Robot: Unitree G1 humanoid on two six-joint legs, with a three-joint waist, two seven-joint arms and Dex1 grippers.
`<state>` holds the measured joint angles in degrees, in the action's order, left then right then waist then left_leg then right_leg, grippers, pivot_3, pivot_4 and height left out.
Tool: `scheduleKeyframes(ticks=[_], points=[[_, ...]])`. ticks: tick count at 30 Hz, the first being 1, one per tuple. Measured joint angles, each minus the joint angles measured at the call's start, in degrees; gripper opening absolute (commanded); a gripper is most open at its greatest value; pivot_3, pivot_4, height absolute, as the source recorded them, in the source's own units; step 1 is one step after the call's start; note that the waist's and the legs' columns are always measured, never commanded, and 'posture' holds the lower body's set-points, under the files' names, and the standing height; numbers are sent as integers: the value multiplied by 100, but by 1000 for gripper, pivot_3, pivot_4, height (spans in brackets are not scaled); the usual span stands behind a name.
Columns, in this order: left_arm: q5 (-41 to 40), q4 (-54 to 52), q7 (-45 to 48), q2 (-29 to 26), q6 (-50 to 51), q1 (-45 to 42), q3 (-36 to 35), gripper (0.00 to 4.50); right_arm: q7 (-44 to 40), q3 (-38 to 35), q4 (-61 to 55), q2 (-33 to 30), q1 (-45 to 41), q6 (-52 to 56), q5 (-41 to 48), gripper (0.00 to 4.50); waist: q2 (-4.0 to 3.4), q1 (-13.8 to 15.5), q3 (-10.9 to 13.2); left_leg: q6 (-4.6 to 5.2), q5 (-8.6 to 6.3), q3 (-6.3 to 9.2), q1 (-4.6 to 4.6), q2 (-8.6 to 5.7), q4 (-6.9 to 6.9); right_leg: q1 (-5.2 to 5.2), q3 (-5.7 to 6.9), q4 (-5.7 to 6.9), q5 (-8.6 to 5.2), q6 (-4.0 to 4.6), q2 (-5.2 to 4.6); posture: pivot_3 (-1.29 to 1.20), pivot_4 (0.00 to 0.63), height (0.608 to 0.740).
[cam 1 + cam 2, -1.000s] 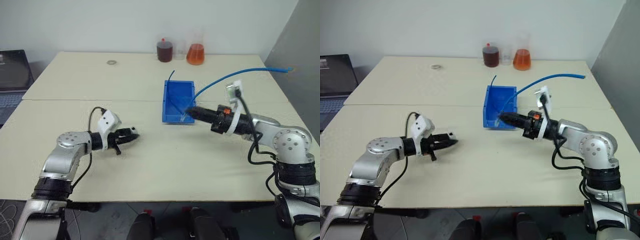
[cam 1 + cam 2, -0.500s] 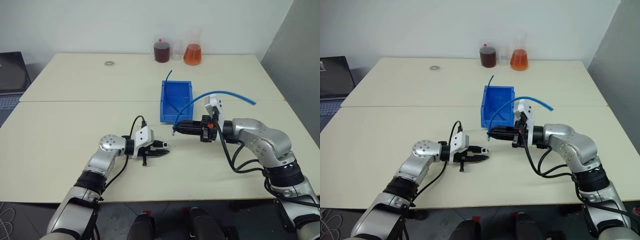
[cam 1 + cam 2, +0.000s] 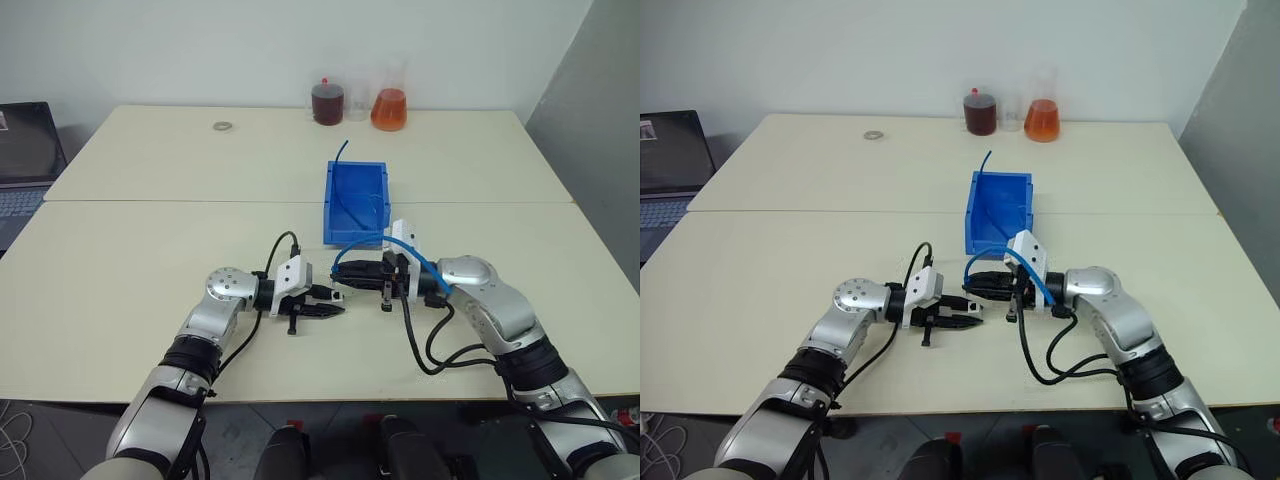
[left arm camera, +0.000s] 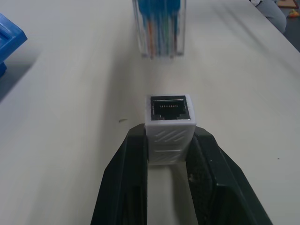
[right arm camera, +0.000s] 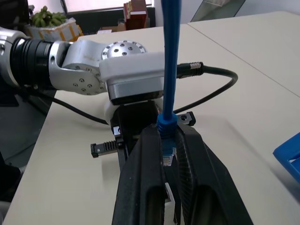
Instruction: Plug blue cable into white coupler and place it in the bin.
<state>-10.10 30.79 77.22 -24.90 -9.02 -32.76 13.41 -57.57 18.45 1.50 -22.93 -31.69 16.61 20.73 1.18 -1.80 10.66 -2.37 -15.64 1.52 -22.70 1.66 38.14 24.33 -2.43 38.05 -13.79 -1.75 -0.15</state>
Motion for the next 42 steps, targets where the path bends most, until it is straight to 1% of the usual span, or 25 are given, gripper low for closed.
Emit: scheduleKeyframes(ticks=[8, 15, 18, 29, 42], points=[[-9, -343, -6, -47, 286, 185, -18, 797, -406, 90, 405, 17, 33, -420, -330, 110, 0, 0, 0, 0, 0, 0, 3, 0, 0, -1, -1, 4, 0, 0, 0, 0, 150, 740], [-15, -471, -26, -61, 491, 229, -20, 797, -609, 89, 616, 62, 32, -531, -427, 110, 0, 0, 0, 0, 0, 0, 7, 0, 1, -4, -1, 5, 0, 1, 0, 0, 150, 740], [-16, -485, -29, -61, 534, 229, -21, 797, -638, 89, 662, 64, 32, -616, -433, 110, 0, 1, 0, 0, 0, 0, 8, 0, 1, -4, -1, 6, 0, 1, 0, 0, 150, 740], [54, -429, -32, -61, 612, 230, -12, 797, -781, 248, 1081, 139, -5, -1502, -865, 110, 0, 0, 0, 0, 0, -2, 18, 0, 1, -13, -3, 6, 0, 1, 0, 0, 150, 740], [122, -440, -62, -54, 612, 241, -13, 797, -916, 285, 1484, 186, -100, -1702, -878, 110, -1, -2, -4, 0, 0, -3, 40, 0, 0, -29, -5, 10, 0, 1, 1, 0, 150, 740]])
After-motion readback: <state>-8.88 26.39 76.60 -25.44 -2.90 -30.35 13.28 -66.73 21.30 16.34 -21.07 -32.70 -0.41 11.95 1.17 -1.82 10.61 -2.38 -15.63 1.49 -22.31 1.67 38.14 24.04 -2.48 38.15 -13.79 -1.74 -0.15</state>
